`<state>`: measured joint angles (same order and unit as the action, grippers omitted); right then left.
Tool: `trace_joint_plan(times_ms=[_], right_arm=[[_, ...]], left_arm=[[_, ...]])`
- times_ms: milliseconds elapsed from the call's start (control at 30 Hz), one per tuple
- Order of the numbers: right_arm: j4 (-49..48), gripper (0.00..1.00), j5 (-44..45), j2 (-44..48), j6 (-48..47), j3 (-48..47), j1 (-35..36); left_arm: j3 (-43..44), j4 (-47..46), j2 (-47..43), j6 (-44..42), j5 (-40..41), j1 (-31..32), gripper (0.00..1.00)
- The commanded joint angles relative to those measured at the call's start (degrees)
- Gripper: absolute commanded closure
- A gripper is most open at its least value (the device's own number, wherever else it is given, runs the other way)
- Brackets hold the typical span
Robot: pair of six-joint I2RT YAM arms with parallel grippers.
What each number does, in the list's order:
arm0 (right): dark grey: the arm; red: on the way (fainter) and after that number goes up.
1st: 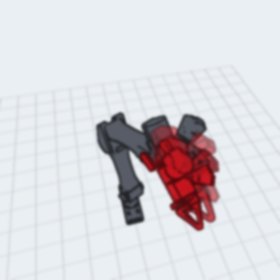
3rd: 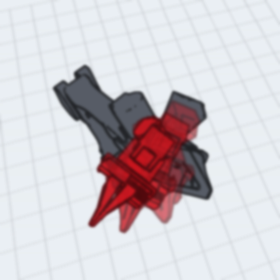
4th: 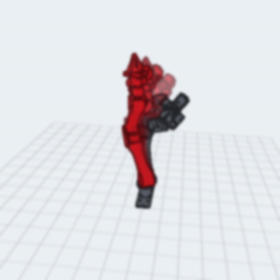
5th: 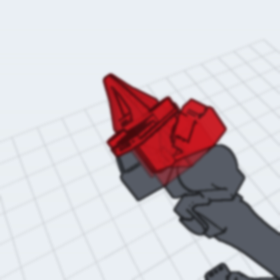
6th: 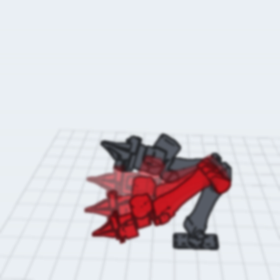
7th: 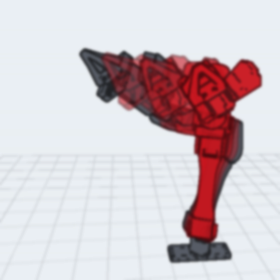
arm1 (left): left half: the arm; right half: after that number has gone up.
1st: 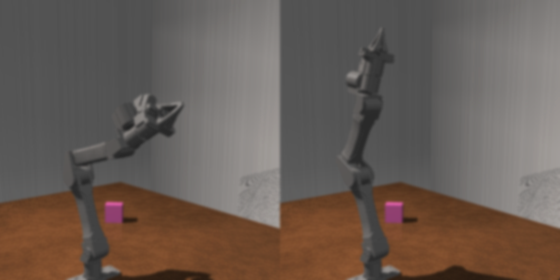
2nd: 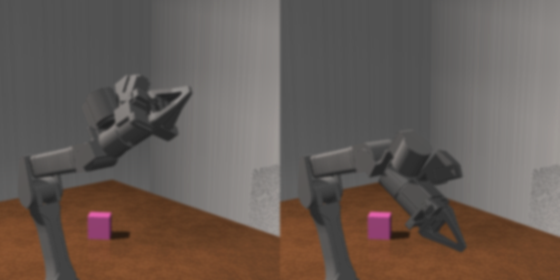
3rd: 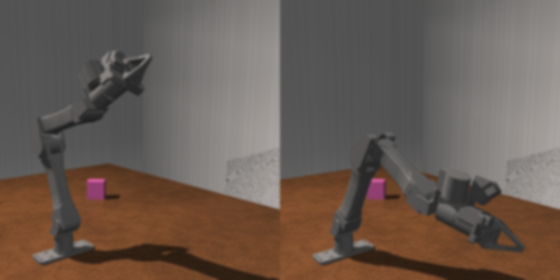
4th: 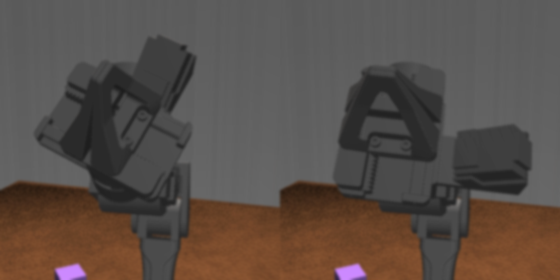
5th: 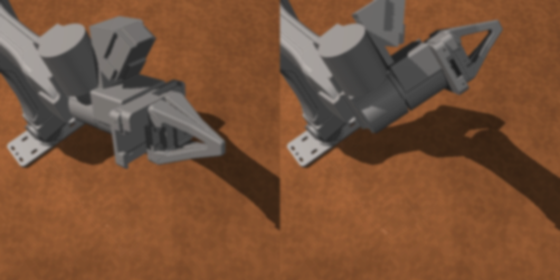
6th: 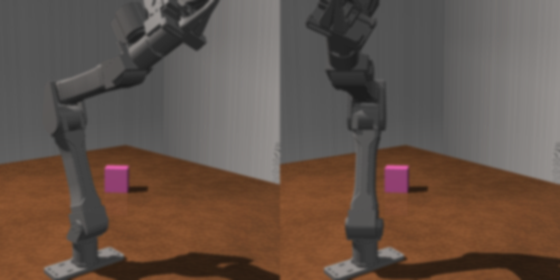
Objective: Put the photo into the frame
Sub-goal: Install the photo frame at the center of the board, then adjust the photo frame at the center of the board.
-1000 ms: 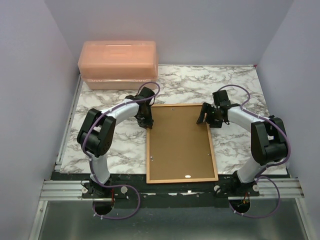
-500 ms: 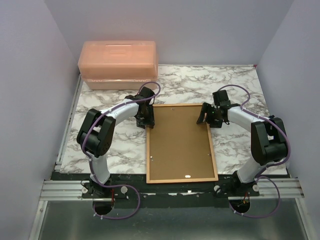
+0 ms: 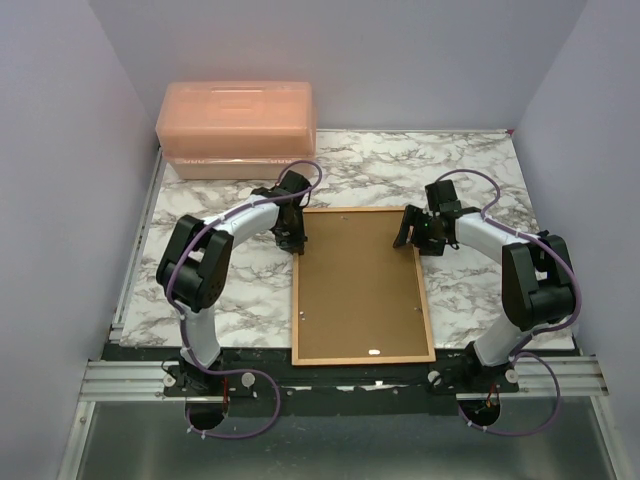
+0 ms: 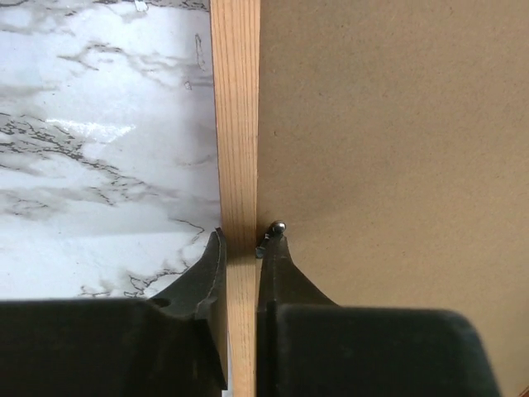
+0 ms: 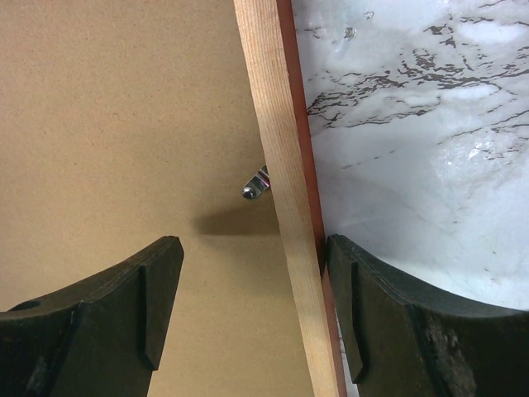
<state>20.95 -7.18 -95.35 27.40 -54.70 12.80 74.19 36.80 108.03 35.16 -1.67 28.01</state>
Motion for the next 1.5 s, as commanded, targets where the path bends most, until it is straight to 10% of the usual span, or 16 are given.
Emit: trace_joint_plan(times_ms=[0, 400, 733, 933, 1467], right_arm=[[1.68, 0.23, -2.77, -1.80, 0.43, 1.59, 0.56], [3.10, 0.22, -0.50, 1.75, 0.61, 2.13, 0.54], [6.75, 0.02, 2.17, 10.12, -0.85, 0.83, 0.56], [7.64, 0.02, 1.01, 11.71, -0.94, 0.99, 0.74], [9.56, 0.02, -1.65, 9.11, 2.12, 5.41, 1.59]], left_arm=[[-0.40, -0.35, 3.59, -1.49, 5.89, 0.20, 1.00], [-1.54, -2.13, 1.09, -3.18, 4.65, 0.21, 1.00], [-4.01, -5.18, -4.91, -3.43, -0.46, 0.03, 1.00], [-6.20, -6.24, -8.71, -2.74, -3.91, -1.48, 0.38], [-25.13, -9.97, -19.58, 3.12, -17.79, -1.79, 0.43]])
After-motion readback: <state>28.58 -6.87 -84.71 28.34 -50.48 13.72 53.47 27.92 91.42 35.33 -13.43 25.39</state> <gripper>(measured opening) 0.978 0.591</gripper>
